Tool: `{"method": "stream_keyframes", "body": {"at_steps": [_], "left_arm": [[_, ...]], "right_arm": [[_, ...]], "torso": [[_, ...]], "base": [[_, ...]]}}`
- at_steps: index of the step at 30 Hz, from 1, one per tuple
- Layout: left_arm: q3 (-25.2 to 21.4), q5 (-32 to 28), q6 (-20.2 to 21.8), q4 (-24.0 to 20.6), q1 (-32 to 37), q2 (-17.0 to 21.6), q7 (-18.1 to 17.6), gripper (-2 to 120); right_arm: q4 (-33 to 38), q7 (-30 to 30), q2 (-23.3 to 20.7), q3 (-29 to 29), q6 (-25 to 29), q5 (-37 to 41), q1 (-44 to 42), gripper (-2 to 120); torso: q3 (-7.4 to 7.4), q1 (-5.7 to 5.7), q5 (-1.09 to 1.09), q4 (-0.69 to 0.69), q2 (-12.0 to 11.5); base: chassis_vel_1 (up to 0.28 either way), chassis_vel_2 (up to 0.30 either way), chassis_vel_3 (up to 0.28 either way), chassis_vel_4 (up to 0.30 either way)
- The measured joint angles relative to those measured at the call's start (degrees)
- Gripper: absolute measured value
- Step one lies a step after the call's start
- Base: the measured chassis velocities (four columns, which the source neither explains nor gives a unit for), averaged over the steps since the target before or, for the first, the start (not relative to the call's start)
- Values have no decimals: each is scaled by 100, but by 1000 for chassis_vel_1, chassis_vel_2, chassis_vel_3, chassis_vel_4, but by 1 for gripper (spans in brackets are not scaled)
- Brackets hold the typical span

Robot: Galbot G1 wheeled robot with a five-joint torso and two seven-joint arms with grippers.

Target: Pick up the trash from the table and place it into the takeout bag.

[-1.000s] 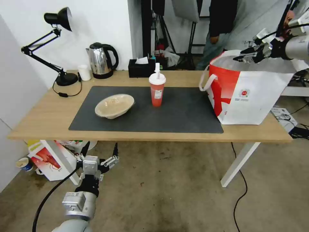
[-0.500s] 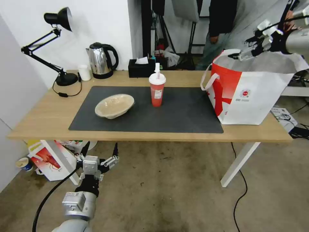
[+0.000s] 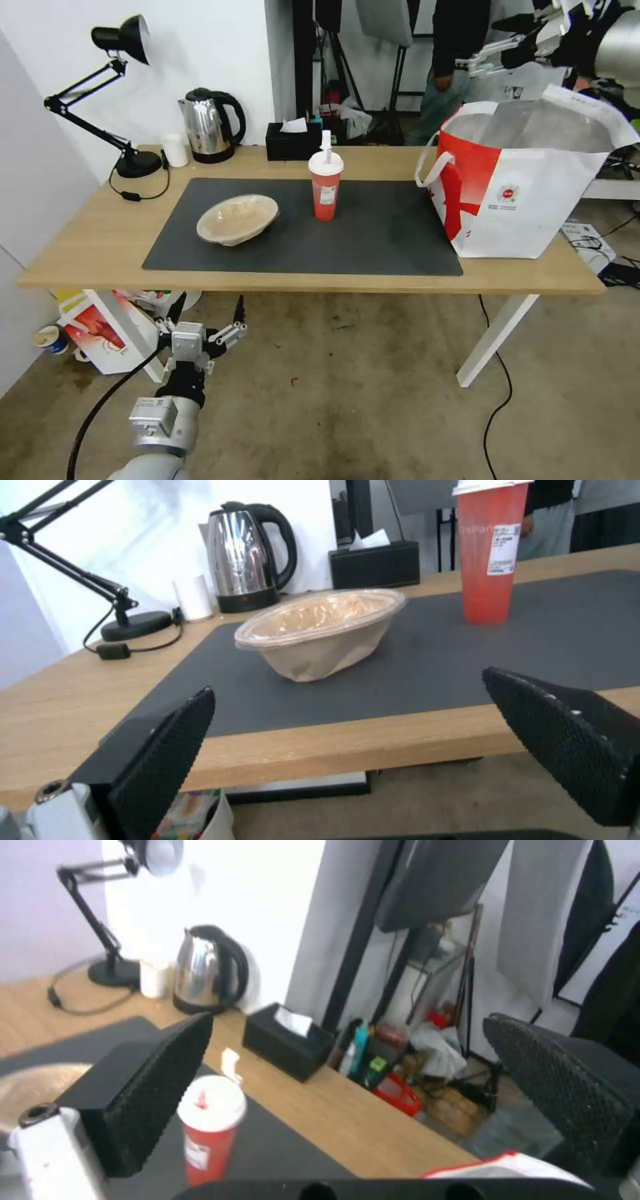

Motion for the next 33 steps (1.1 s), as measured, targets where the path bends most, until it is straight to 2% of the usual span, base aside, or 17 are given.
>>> {"method": "stream_keyframes", "body": {"at_steps": [1, 2, 4, 6, 7, 9, 12, 15, 16, 17, 21, 22, 26, 27, 30, 33], "left_arm": [[1, 0, 0, 0, 0, 0, 0, 100], [1, 0, 0, 0, 0, 0, 0, 100], [1, 0, 0, 0, 0, 0, 0, 100], [1, 0, 0, 0, 0, 0, 0, 100], [1, 0, 0, 0, 0, 0, 0, 100], [0, 0, 0, 0, 0, 0, 0, 100], [1, 0, 0, 0, 0, 0, 0, 100], [0, 0, 0, 0, 0, 0, 0, 100], [1, 0, 0, 0, 0, 1, 0, 100], [1, 0, 0, 0, 0, 1, 0, 100], [0, 0, 0, 0, 0, 0, 0, 100], [0, 0, 0, 0, 0, 0, 0, 100], [0, 0, 0, 0, 0, 1, 0, 100], [0, 0, 0, 0, 0, 1, 0, 100], [1, 0, 0, 0, 0, 0, 0, 100], [1, 0, 0, 0, 0, 0, 0, 100]], "right_arm": [[191, 161, 0, 286, 93, 23, -323, 100], [191, 161, 0, 286, 93, 23, -323, 100], [538, 494, 13, 667, 281, 65, -805, 100], [837, 881, 82, 845, 453, 118, -1050, 100], [837, 881, 82, 845, 453, 118, -1050, 100], [1208, 1396, 261, 1192, 639, 98, -1467, 100], [1478, 1718, 370, 1460, 818, -71, -1892, 100], [1889, 2030, 465, 1994, 1152, -604, -2816, 100], [2016, 2068, 501, 2229, 1240, -807, -3176, 100], [2016, 2068, 501, 2229, 1240, -807, -3176, 100], [2459, 2215, 910, 2996, 1600, -1639, -4691, 100], [2459, 2215, 910, 2996, 1600, -1639, -4691, 100], [2746, 2236, 1532, 3293, 1815, -2605, -5698, 100], [2746, 2236, 1532, 3293, 1815, -2605, -5698, 100], [2964, 2087, 2009, 3570, 2018, -3460, -6542, 100], [2974, 2036, 2263, 3628, 2148, -3873, -6998, 100]], "torso": [[0, 0, 1, -1, 0], [0, 0, 1, -1, 0], [-1, 0, 0, -3, 0], [0, 0, -2, -2, 0], [0, 0, -2, -2, 0], [0, 0, -3, 1, 0], [-1, 0, -3, 1, 0], [0, 0, -1, 0, 0], [0, 0, -3, 0, 0], [0, 0, -3, 0, 0], [0, -1, -2, -3, 0], [0, -1, -2, -3, 0], [0, 0, -2, 1, 0], [0, 0, -2, 1, 0], [0, -1, -2, -1, 0], [0, -1, -3, -1, 0]], "base": [[0, 0, 0, 0], [0, 0, 0, 0], [0, 0, 0, 0], [0, 0, 0, 0], [0, 0, 0, 0], [0, 0, 0, 0], [0, 0, 0, 0], [0, 0, 0, 0], [0, 0, 0, 0], [0, 0, 0, 0], [0, 0, 0, 0], [0, 0, 0, 0], [0, 0, 0, 0], [0, 0, 0, 0], [0, 0, 0, 0], [0, 0, 0, 0]]}}
